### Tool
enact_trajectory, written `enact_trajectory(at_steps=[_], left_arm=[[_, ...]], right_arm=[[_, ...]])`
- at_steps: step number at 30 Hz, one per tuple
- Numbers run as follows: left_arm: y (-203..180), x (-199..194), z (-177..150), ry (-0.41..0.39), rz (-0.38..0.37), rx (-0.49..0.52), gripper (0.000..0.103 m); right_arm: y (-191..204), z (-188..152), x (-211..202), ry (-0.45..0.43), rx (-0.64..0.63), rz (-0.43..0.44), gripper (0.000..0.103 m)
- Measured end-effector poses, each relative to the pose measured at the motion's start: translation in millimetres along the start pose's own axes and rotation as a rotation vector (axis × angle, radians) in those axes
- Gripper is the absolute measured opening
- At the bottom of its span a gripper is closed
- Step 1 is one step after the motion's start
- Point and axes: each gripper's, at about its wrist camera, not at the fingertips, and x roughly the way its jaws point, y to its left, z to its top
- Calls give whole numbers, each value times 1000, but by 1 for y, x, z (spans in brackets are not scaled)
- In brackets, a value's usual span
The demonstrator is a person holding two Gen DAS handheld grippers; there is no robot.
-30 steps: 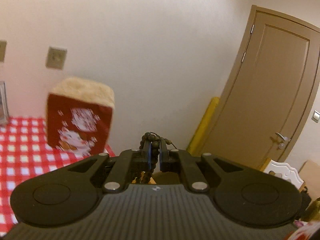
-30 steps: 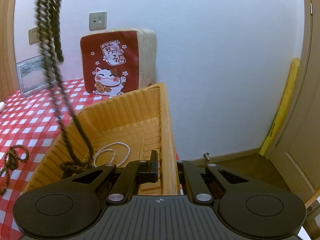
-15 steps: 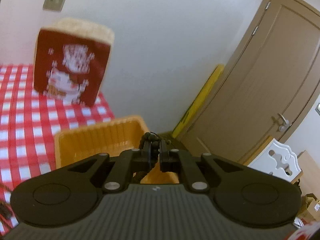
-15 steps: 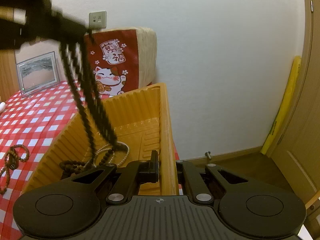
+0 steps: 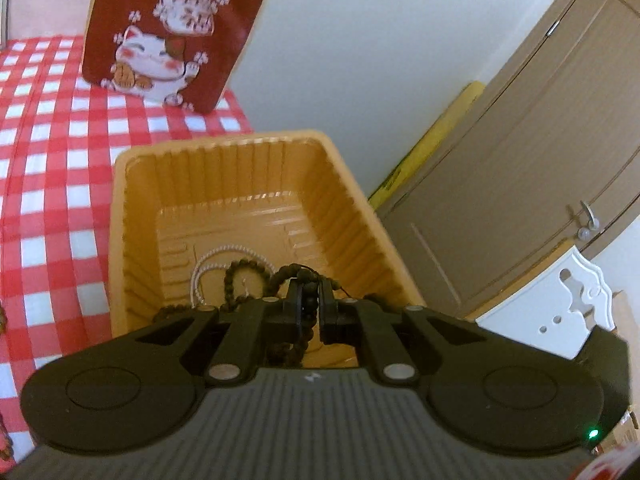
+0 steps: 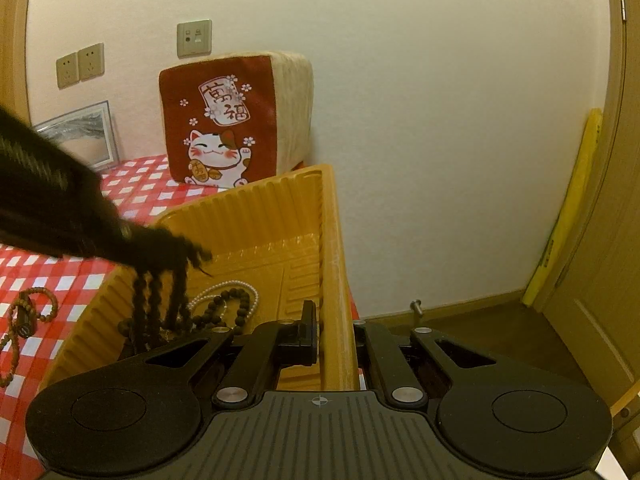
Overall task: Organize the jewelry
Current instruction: 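Lower the bead necklace into the orange tray and open the left tool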
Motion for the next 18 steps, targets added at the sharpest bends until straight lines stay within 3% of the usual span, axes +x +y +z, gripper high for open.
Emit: enact_trajectory(at_steps=[7,9,13,18], left_arm=[[-1,12,0,26,-28,17,6],[-1,12,-1,28,-32,20,8],[0,8,0,30,-26,16,23],[2,-4,1,11,-9,25,25]], right_arm=[[-2,1,3,7,3,-3,4],[-2,1,4,9,4,-4,4],[-2,2,6,10,5,-4,5],[-2,2,8,11,6,-5,5]])
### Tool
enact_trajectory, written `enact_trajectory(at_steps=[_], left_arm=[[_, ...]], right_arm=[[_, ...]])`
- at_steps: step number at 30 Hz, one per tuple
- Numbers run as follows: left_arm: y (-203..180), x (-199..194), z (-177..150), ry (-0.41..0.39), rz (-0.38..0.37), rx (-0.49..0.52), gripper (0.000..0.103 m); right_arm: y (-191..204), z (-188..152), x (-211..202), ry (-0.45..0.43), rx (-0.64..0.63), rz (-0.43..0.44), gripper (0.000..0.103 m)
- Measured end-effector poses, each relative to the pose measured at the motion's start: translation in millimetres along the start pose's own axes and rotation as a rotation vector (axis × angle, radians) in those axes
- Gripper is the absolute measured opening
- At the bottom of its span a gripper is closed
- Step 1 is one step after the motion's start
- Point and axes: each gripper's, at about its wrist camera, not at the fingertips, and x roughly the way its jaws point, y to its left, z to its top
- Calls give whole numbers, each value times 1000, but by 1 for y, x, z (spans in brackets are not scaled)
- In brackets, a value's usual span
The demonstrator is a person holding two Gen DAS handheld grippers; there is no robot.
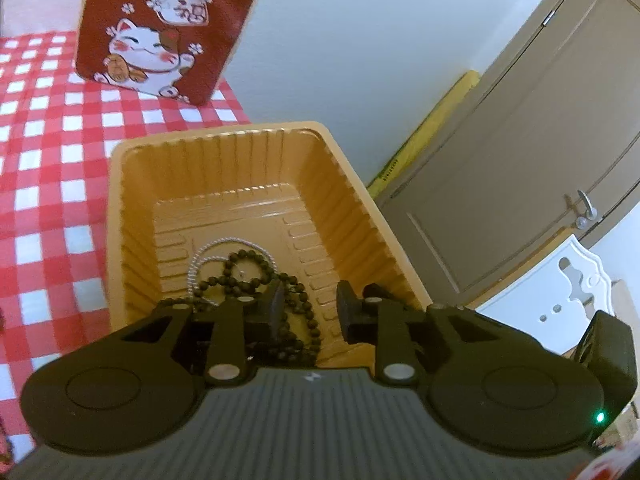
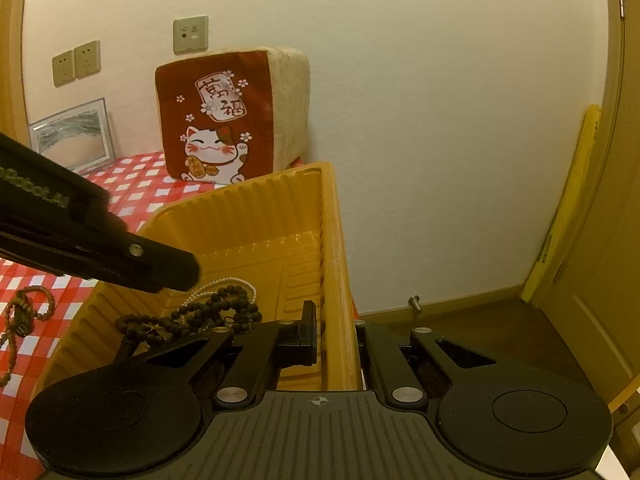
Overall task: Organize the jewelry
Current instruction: 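Lower the bead necklace into the orange tray and open the left tool, then move the left tool to the remaining bead necklace and grasp it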
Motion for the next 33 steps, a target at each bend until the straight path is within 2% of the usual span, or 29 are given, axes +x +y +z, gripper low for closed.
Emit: enact_trajectory(at_steps=[8,17,33], left_arm=[[16,-27,-4,-26,32,-44,25],[41,-61,-23,-58,98,-116,27],[83,-112,-54,-96,263,-193,28]], right_arm=[[0,-1,0,-3,-3,0,4],[1,-1,0,-4,-5,-1,4],[6,0,-6,-7,-18,-14,4]])
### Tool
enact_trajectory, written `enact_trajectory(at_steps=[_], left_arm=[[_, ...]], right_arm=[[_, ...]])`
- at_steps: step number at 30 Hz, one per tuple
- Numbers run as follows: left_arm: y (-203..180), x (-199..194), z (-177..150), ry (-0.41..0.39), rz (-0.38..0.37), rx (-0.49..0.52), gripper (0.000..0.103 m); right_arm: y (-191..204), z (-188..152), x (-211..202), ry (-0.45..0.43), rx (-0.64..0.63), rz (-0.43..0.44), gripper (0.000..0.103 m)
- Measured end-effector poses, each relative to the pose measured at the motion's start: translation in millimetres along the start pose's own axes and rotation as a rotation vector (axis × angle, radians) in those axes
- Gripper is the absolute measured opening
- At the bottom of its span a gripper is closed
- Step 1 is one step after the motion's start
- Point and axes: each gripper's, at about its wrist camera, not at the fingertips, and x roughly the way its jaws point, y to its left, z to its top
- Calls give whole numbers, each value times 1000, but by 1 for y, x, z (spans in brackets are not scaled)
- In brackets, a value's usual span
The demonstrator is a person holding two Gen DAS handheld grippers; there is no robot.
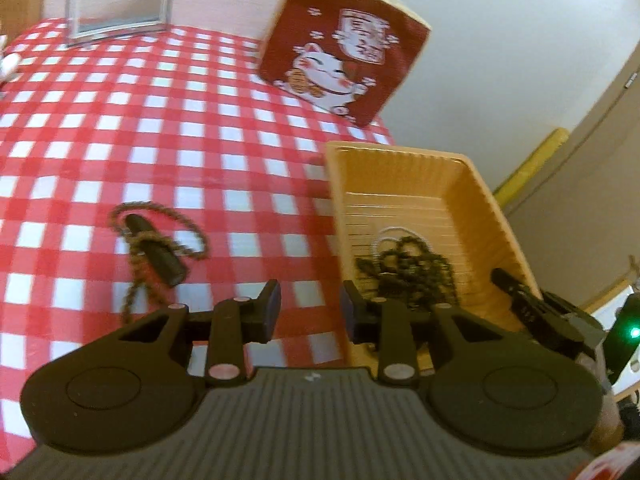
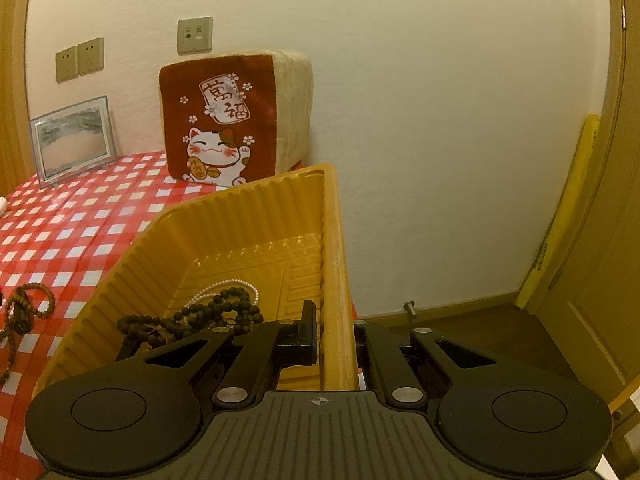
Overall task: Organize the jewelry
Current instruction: 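Move the left tool to the remaining bead necklace and grasp it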
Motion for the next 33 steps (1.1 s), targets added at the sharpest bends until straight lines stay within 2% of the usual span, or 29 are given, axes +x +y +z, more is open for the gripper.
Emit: enact_trajectory(at_steps=[15,33], left_arm=[[39,-12,-19,1,164,2,33],[53,3,-14,-16,255,42,35]], right_arm=[[6,-3,-4,11,-4,-27,4],[7,-4,-4,16,-8,-34,4]])
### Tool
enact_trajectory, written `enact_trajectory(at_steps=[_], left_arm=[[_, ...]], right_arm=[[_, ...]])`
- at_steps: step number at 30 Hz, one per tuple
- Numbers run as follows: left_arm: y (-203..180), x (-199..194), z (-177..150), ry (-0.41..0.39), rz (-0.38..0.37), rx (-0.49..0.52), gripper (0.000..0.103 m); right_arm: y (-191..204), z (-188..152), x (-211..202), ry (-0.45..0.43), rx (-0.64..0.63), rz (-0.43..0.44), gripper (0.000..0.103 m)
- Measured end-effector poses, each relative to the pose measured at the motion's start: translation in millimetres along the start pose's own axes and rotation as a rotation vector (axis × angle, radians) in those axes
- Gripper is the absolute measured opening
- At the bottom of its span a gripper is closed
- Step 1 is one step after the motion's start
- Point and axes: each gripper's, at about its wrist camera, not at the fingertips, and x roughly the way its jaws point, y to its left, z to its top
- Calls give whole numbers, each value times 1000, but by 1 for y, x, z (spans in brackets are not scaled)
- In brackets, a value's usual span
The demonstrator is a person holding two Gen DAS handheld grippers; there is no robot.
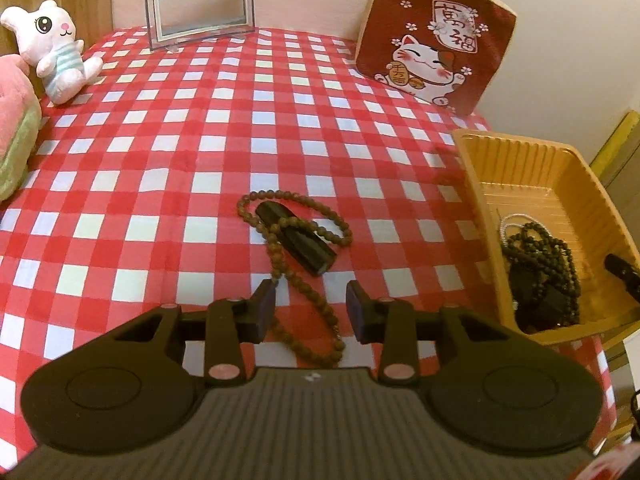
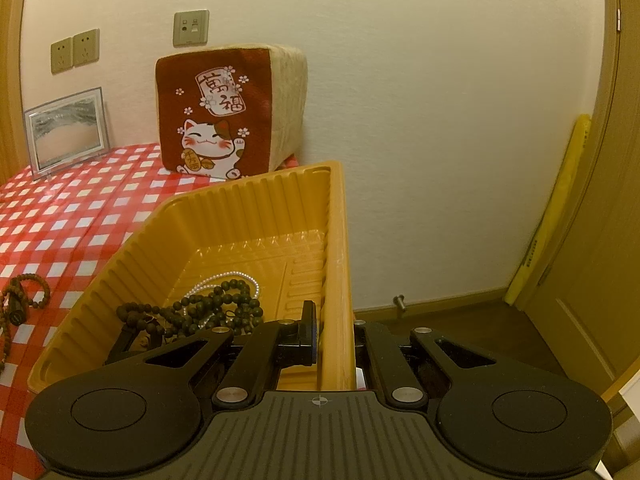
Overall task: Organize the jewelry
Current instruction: 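Move the left tool to the remaining bead necklace and grasp it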
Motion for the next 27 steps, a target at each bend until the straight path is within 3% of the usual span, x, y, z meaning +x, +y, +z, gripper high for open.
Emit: enact_trajectory(at_steps=[14,27], left_arm=[[9,33,24,4,69,62,34],[13,63,35,55,110,123,34]], right_arm=[[-2,-3,1,5,0,-3,4],[-3,0,6,13,1,-8,4]])
